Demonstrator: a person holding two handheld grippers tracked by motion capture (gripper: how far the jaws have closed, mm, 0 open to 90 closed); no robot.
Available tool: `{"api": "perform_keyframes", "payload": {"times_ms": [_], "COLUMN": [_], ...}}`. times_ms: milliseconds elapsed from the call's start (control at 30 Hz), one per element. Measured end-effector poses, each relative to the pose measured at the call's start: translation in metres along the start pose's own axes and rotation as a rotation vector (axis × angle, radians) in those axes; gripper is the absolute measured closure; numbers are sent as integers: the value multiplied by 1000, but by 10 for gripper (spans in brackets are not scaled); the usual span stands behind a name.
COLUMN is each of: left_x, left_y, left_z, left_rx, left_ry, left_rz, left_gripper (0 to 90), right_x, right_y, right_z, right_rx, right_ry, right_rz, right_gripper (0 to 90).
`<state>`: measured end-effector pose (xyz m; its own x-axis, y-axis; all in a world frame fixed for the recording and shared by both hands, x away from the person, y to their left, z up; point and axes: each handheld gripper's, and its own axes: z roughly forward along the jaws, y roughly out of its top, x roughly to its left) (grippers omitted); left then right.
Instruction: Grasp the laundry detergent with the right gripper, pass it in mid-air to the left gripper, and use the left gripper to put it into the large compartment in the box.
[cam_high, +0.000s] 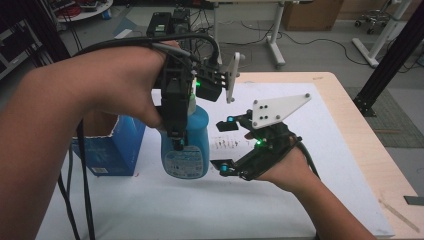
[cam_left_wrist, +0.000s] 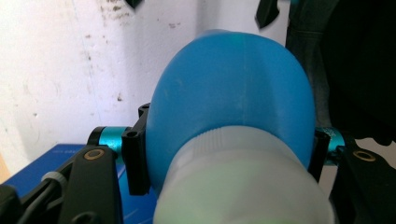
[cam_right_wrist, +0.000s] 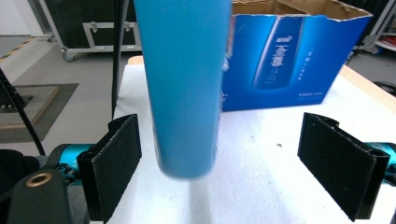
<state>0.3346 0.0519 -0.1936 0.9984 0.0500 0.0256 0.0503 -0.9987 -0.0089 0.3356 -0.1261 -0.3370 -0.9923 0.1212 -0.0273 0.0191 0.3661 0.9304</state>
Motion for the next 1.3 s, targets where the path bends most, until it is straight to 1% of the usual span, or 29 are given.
{"api": "perform_keyframes", "payload": {"times_ms": [100,133,167,200,233,267,367,400,433,467,500,533,633,667,700,767,833,867,933,967,1000,1033,1067,1100,1133,1200,1233,1267,1300], "left_x": [1,2,2,3,3,5,6,6,6,6,5,6,8,9,11,14,18,18,24,26,28,29,29,36,38,43,43,45,50], "left_y": [-4,-8,-10,-12,-12,-18,-23,-26,-30,-30,-34,-37,-47,-50,-55,-65,-76,-76,-91,-98,-106,-111,-111,-129,-135,-146,-146,-152,-162], "left_z": [-3,-7,-9,-11,-11,-16,-22,-25,-32,-32,-39,-44,-55,-60,-65,-77,-88,-88,-98,-102,-106,-107,-107,-110,-110,-110,-110,-110,-109], "left_rx": [-2,-7,-8,-16,-16,-26,-34,-36,-28,-28,-20,-21,-21,-22,-23,-39,-48,-48,-80,-91,-111,-122,-122,-133,-128,-116,-116,-112,-109], "left_ry": [4,4,4,1,1,-15,-23,-22,-19,-19,-9,-7,-8,-7,-2,7,13,13,14,15,20,26,26,42,44,43,43,44,49], "left_rz": [-11,-34,-41,-62,-62,-116,-130,-138,-162,-162,-177,-189,-232,-249,-255,-295,-353,-353,-452,-485,-558,-602,-602,-751,-798,-875,-875,-917,-993], "left_gripper": [376,376,376,376,376,375,376,376,376,376,376,376,376,376,376,376,375,375,375,375,375,375,375,375,375,375,375,375,375], "right_x": [-1,-2,-3,-4,-4,-6,-9,-9,-11,-11,-13,-14,-19,-21,-23,-26,-27,-28,-30,-31,-32,-33,-33,-34,-34,-34,-34,-34,-34], "right_y": [1,2,3,4,4,7,12,12,15,15,19,21,27,29,30,34,37,38,38,39,38,38,38,36,35,34,34,34,33], "right_z": [-6,-8,-10,-11,-11,-16,-23,-23,-28,-28,-34,-36,-43,-45,-47,-51,-56,-57,-60,-61,-63,-64,-64,-64,-64,-64,-64,-65,-66], "right_rx": [-5,0,4,7,7,21,44,44,63,63,88,99,154,175,195,230,251,256,262,259,255,250,250,264,267,280,280,282,289], "right_ry": [-14,-27,-24,-28,-28,-33,-55,-55,-64,-64,-76,-81,-95,-92,-93,-97,-104,-105,-110,-114,-111,-115,-115,-118,-117,-113,-113,-113,-113], "right_rz": [-5,-8,-8,-12,-12,-13,-23,-23,-32,-32,-40,-44,-47,-48,-51,-67,-78,-81,-85,-86,-83,-82,-82,-86,-91,-92,-92,-91,-83], "right_gripper": [123,113,113,112,112,112,40,40,40,40,35,32,6,6,5,5,6,6,6,6,6,6,6,6,6,6,6,6,6]}}
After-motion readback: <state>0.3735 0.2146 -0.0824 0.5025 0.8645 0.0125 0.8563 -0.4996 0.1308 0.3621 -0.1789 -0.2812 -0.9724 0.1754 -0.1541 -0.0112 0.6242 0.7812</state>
